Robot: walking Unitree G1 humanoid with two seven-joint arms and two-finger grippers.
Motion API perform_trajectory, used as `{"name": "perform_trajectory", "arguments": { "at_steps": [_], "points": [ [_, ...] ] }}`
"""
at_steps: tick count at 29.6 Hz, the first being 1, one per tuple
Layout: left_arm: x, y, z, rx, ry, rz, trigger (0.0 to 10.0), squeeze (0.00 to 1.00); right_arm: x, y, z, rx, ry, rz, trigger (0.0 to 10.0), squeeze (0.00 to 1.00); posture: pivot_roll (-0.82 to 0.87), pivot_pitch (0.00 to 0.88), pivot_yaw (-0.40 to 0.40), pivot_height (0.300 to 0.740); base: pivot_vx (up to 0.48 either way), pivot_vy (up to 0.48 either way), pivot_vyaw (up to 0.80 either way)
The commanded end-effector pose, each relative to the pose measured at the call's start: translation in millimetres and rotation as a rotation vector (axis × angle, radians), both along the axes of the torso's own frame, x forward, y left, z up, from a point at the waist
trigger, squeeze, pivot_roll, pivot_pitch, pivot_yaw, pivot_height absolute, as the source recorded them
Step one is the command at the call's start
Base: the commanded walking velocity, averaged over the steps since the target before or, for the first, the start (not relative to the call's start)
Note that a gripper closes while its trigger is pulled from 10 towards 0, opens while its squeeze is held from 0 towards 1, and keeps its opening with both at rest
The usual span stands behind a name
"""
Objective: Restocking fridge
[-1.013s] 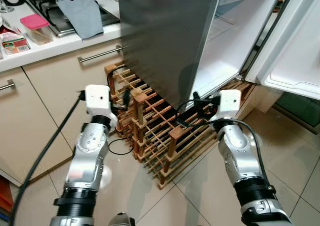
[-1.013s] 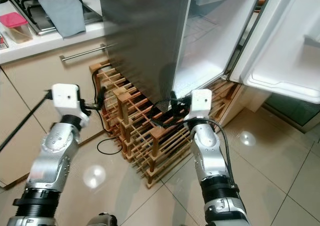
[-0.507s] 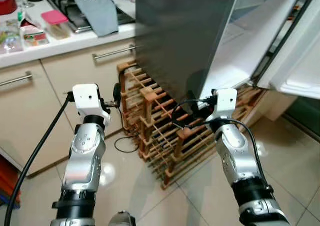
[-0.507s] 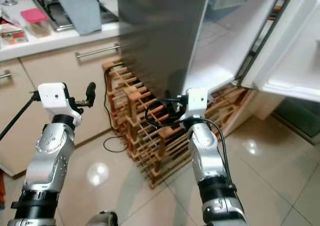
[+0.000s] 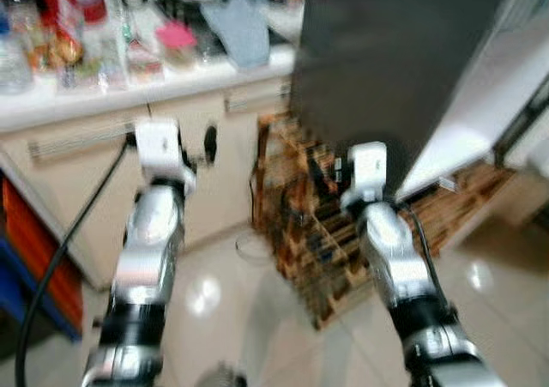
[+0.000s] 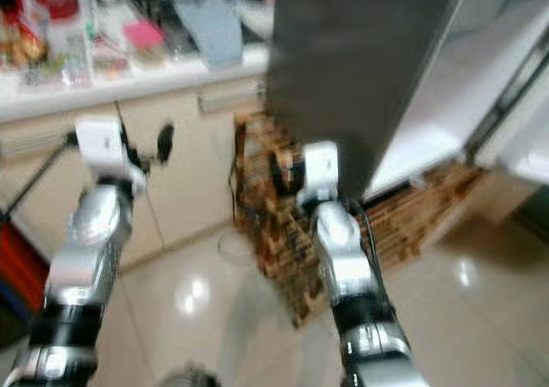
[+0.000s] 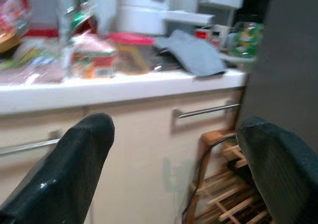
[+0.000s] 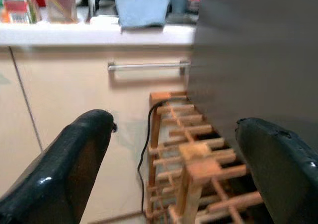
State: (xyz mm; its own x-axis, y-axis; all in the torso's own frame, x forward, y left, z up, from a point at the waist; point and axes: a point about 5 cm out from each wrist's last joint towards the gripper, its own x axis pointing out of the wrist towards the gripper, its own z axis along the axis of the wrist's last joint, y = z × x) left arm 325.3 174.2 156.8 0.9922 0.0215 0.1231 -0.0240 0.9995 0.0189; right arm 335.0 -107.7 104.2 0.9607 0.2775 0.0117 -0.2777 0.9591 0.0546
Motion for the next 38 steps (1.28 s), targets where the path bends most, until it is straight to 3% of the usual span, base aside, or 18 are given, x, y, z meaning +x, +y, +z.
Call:
{"name": "perform_trajectory", "arguments": {
  "at_steps": [1,5,7,18,38],
  "points": [
    [1.5,-0.9,-3.2,0.0,0.013,0.007,10.0,0.0,2.6,-7.9,2.6,-0.001,-0.011,-0.027,10.0,0.34,0.03,0.0,-0.055,0.74,0.0,0.0,0.58],
    [3.4,-0.3,-10.3,0.062,0.047,0.041,10.0,0.0,3.2,-9.5,4.9,-0.005,-0.022,-0.037,10.0,0.36,0.03,0.0,-0.058,0.74,0.0,0.0,0.57],
    [6.3,1.8,-13.4,0.171,0.072,0.09,10.0,0.0,3.3,-9.9,4.7,-0.003,-0.025,-0.041,10.0,0.39,0.04,0.0,-0.056,0.74,0.0,0.0,0.56],
    [8.6,-5.8,-2.5,0.169,0.016,0.051,10.0,0.0,5.9,-5.5,6.5,0.092,-0.006,-0.02,10.0,0.43,0.04,0.0,-0.05,0.74,0.0,0.0,0.56],
    [8.5,-8.7,6.2,0.177,-0.021,0.048,10.0,0.0,7.9,-1.2,6.9,0.111,0.0,0.033,10.0,0.51,0.05,0.0,-0.056,0.74,0.0,0.0,0.56]
  ]
}}
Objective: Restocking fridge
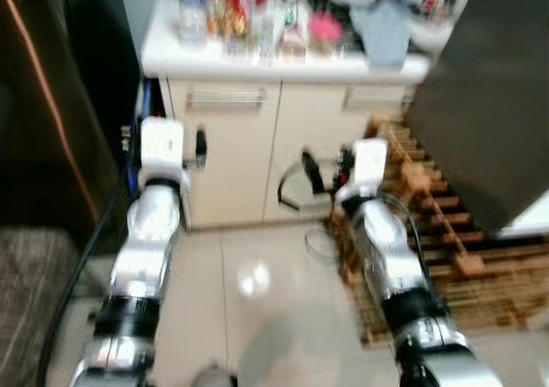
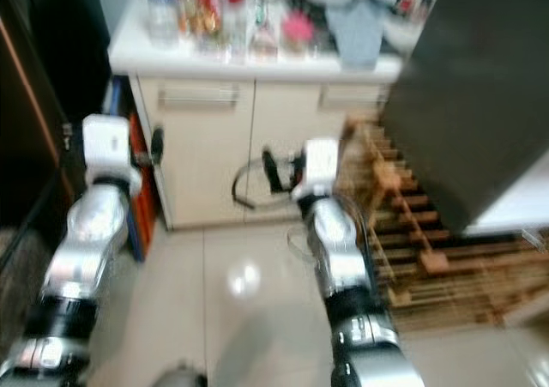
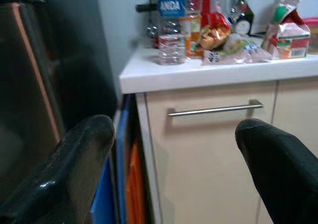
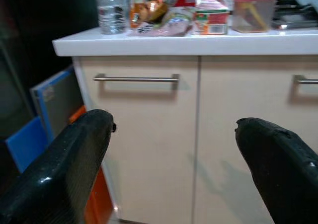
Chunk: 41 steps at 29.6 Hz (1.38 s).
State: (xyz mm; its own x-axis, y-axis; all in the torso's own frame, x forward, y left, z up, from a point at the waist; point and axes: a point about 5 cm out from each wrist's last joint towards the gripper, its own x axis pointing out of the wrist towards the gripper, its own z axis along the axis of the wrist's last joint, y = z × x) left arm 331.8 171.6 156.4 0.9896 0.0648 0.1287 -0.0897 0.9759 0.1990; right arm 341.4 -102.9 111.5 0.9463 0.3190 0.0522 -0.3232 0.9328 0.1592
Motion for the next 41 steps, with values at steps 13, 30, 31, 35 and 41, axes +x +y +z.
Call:
{"name": "perform_trajectory", "arguments": {
  "at_steps": [13,30,31,35,41],
  "points": [
    [5.6,-12.6,49.8,-0.05,-0.204,-0.065,10.0,0.0,12.6,-21.7,45.2,-0.044,-0.2,-0.27,10.0,0.13,0.03,0.0,-0.048,0.74,0.295,0.0,0.22],
    [10.0,-12.5,71.7,-0.012,-0.285,-0.017,10.0,0.0,13.8,-2.9,38.5,-0.029,-0.171,-0.223,10.0,0.12,0.03,0.0,-0.044,0.74,0.48,0.0,0.0],
    [9.7,-12.6,73.5,-0.008,-0.294,-0.012,10.0,0.0,13.4,-1.4,38.1,-0.032,-0.172,-0.211,10.0,0.11,0.03,0.0,-0.043,0.74,0.48,0.0,0.0],
    [11.0,-16.4,72.8,-0.022,-0.286,-0.015,10.0,0.0,10.0,6.2,38.5,-0.051,-0.193,-0.147,10.0,0.29,0.03,0.0,-0.044,0.74,0.48,0.0,0.3],
    [16.4,-26.3,72.7,-0.197,-0.241,-0.143,10.0,0.0,11.2,6.1,39.7,-0.057,-0.192,-0.175,10.0,0.12,0.02,0.0,-0.043,0.74,0.48,0.0,0.22]
  ]
}}
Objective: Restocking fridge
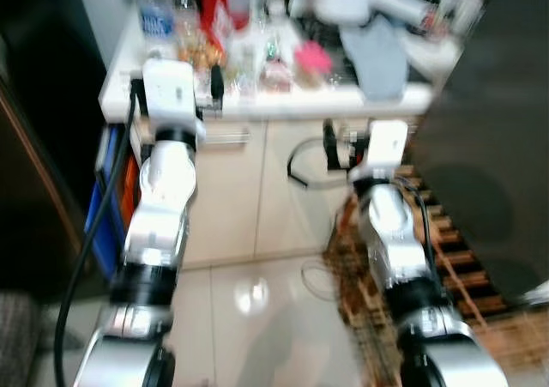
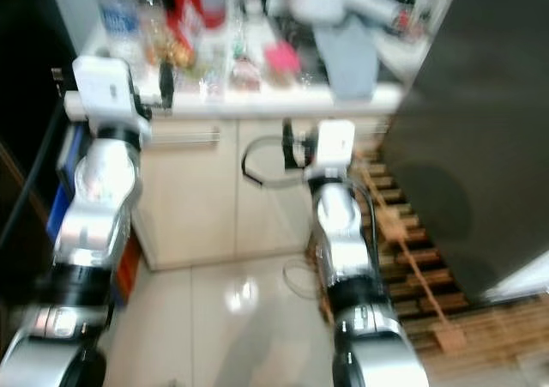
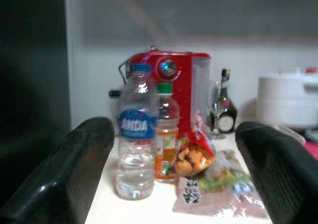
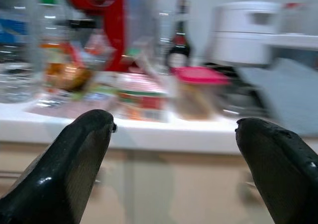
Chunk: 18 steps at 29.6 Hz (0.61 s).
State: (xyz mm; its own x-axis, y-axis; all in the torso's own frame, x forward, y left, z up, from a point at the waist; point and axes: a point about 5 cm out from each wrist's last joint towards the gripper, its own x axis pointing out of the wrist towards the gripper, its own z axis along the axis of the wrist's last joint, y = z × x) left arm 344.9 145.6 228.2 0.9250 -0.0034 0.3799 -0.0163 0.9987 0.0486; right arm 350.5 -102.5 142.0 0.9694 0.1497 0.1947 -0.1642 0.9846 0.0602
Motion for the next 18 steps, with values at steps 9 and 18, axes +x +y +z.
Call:
{"name": "perform_trajectory", "arguments": {
  "at_steps": [9,18],
  "points": [
    [5.7,3.1,43.4,0.082,-0.144,-0.058,10.0,0.0,0.1,0.7,11.6,-0.003,-0.053,0.007,10.0,0.12,0.01,0.0,-0.048,0.74,0.48,0.0,0.0],
    [9.6,11.1,88.0,0.096,-0.249,-0.094,10.0,0.0,-4.3,-12.4,8.5,-0.01,-0.052,-0.019,10.0,0.13,0.0,0.0,-0.045,0.74,0.48,0.0,0.0]
  ]
}}
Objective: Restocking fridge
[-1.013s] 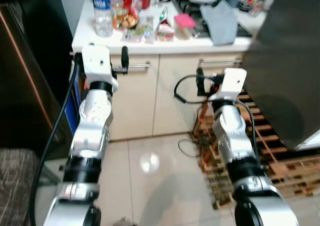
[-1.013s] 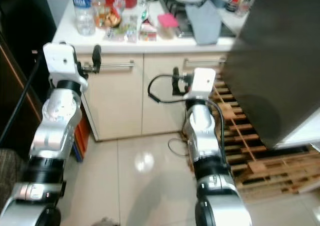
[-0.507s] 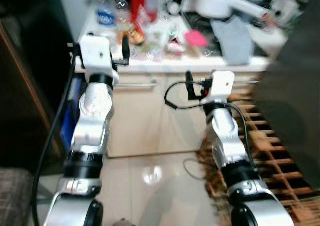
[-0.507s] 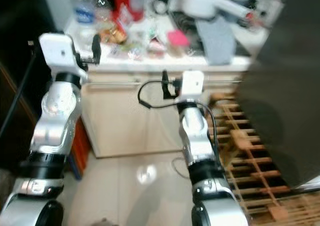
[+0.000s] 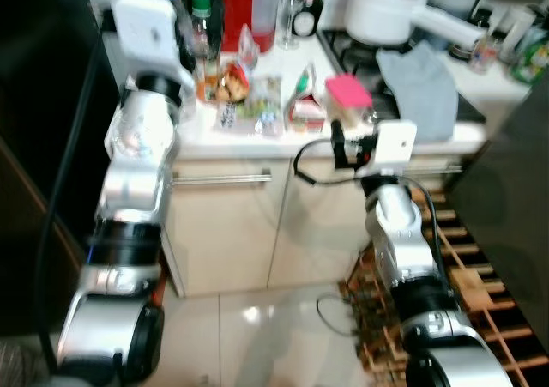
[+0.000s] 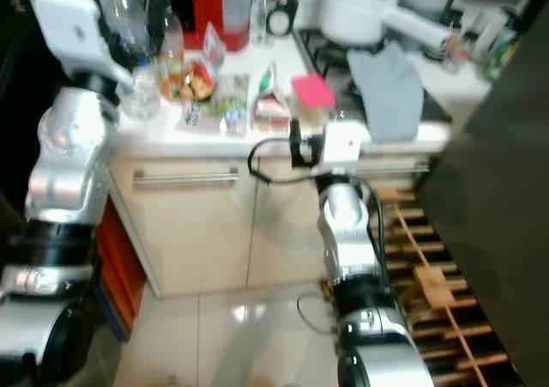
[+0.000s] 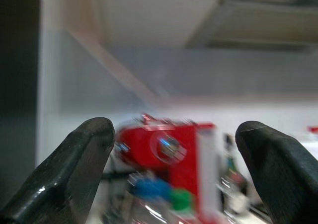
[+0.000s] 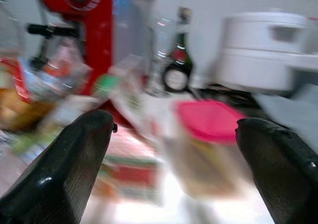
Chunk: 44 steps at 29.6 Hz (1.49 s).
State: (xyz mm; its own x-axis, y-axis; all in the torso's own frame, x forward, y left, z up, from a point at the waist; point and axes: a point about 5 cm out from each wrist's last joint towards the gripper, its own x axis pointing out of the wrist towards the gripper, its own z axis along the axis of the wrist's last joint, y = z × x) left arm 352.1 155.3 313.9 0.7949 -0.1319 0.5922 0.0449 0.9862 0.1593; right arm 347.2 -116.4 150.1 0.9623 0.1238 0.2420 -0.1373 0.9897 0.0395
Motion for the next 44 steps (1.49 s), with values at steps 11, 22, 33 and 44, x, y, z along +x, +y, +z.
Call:
{"name": "perform_trajectory", "arguments": {
  "at_steps": [11,22,33,44],
  "points": [
    [5.3,-14.1,43.6,0.005,-0.043,-0.058,10.0,0.0,-5.9,8.1,2.8,0.02,-0.01,0.023,10.0,0.13,-0.01,0.0,-0.032,0.74,0.305,0.0,0.0],
    [4.3,-9.0,49.2,-0.021,0.032,-0.111,10.0,0.0,-34.3,17.7,49.2,0.052,-0.166,0.141,10.0,0.13,-0.02,0.0,-0.023,0.74,0.0,0.0,0.0],
    [9.5,-7.9,25.6,0.047,0.257,-0.155,10.0,0.0,-41.4,21.9,48.8,0.078,-0.114,0.209,10.0,0.13,0.0,0.0,-0.017,0.74,0.0,0.0,0.0],
    [18.5,-11.8,-0.2,0.036,0.429,-0.169,10.0,0.0,-42.3,24.7,50.1,0.096,-0.099,0.229,10.0,0.13,-0.01,0.0,-0.012,0.74,0.0,0.0,0.0]
  ]
}}
